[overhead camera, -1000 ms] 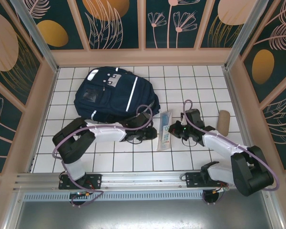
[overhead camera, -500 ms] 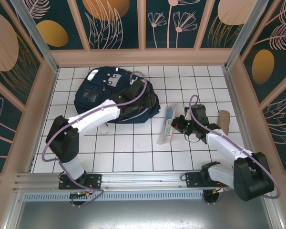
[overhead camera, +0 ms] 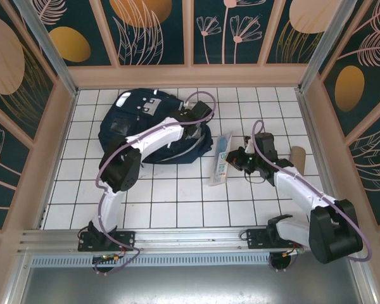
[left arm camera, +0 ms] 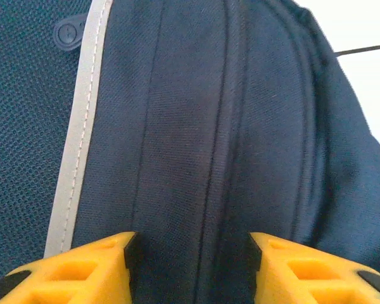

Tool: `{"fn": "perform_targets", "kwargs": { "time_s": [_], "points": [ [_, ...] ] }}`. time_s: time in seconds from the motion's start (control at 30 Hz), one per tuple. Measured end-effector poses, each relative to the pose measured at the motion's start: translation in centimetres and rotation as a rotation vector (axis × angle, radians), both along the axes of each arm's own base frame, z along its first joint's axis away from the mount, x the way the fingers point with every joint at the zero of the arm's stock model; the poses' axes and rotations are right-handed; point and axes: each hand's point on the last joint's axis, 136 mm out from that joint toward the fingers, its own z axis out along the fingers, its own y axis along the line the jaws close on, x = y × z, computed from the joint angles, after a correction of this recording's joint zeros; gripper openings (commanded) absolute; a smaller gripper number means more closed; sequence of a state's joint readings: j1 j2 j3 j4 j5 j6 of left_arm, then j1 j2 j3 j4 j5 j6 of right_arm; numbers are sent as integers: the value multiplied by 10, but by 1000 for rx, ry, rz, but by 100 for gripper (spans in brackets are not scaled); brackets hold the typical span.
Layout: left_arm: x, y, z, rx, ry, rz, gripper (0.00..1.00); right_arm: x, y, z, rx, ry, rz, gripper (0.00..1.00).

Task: Pack the student bag
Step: Open the student bag at the top-center of the table, then place the loose stationery in the student bag.

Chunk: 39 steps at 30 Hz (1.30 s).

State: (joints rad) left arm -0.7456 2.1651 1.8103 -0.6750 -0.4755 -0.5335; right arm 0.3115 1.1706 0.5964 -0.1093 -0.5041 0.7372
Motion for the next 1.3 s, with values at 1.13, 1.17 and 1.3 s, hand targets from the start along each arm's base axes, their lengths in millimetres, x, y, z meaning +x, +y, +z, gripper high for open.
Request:
{"fn": "perform_targets", "kwargs": {
  "time_s": [1.13,1.17,1.3],
  "points": [
    [9,69,156,-215,-131,20,0,67,64,66,320,-183,50,0],
    [9,71,157,-230,-125,17,0,71,74,69,331,-188,61,0],
    [10,75,162,-282,-109,7,0,85,104,75,362,-204,83,0]
  ]
}}
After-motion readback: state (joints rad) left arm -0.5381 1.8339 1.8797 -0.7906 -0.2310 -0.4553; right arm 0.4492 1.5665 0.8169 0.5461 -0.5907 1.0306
